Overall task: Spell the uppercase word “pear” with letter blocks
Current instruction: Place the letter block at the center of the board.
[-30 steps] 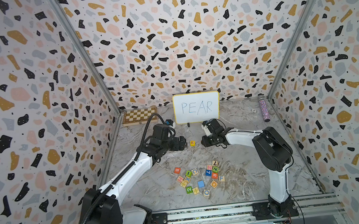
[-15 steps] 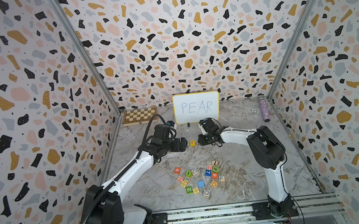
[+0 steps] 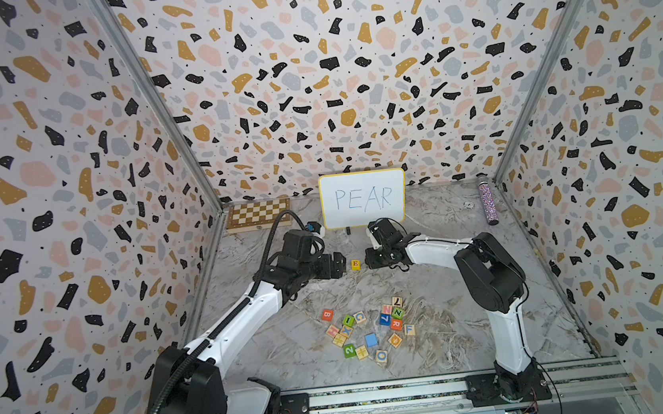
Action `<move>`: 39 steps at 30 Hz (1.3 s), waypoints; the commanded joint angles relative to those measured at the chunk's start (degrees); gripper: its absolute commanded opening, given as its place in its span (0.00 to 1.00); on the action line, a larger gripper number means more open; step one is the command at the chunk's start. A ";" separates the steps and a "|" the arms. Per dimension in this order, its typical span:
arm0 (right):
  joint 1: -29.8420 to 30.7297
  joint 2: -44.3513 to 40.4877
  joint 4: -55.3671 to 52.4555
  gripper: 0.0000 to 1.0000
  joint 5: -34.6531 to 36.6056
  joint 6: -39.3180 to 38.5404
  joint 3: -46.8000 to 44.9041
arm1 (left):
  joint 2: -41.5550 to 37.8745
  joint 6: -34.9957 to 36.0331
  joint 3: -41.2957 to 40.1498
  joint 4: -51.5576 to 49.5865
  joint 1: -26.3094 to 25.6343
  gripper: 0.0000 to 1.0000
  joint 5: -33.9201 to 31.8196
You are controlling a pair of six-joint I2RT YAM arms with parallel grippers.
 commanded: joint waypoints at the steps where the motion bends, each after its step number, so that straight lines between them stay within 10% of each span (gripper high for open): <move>1: 0.56 0.01 -2.14 0.17 0.53 1.16 0.22 | -1.03 -0.40 -0.91 1.75 0.29 0.95 -0.55; 27: 1.70 -1.95 -2.67 0.18 1.98 2.86 -2.09 | -3.54 -0.62 -3.18 2.65 0.26 0.96 -0.99; 39: 1.66 -1.68 -3.49 0.37 2.55 3.23 -0.87 | -4.33 -0.79 -3.59 2.84 0.25 0.99 -0.81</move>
